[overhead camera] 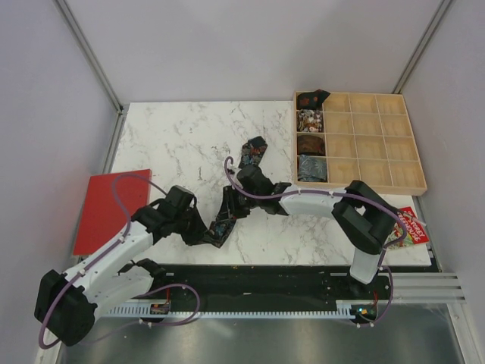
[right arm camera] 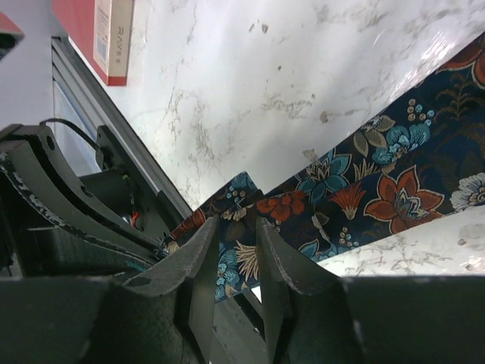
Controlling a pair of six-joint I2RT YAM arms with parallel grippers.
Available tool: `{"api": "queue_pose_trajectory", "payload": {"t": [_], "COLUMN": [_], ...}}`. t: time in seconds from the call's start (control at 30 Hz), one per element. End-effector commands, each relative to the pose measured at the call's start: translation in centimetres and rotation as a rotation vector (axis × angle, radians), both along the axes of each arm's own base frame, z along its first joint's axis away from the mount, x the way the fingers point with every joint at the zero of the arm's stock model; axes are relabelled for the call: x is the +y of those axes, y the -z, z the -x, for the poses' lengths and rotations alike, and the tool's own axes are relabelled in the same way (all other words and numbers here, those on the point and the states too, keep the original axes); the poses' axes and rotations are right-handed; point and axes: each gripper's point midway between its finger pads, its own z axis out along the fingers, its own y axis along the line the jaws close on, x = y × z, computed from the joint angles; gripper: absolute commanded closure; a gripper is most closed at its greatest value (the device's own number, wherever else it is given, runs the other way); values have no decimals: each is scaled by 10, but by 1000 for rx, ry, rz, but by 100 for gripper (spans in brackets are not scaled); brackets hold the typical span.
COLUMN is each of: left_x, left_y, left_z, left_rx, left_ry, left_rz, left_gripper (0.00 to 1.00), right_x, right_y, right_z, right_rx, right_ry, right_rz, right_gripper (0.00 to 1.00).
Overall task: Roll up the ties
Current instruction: Roll the tie at the center of the board.
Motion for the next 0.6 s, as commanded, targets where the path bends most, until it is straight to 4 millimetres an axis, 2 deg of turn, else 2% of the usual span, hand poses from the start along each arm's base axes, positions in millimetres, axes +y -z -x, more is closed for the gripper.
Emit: {"api": "queue_pose_trajectory", "payload": {"t": [0.0,0.27,0.4,0.57], "left_x": [-1,-2,-10,-17], "left_y": [-9,-21,-34,-34], "left_z": [9,0,-11,-24], "left_rx": [14,0,-19,-10], "left_ry": [36,63,88,123], "left_rz": [15,-16,-12,-35], "left_gripper": [98,98,98,98], "right_x": [4,5,4,4], "right_y": [3,14,17,18], "right_z": [8,25,28,29], "right_rx": [-10,7,10,13], "right_ry": [12,-4,-4,-5], "right_rz": [2,15,21,21], "right_gripper": [66,67,67,67]}}
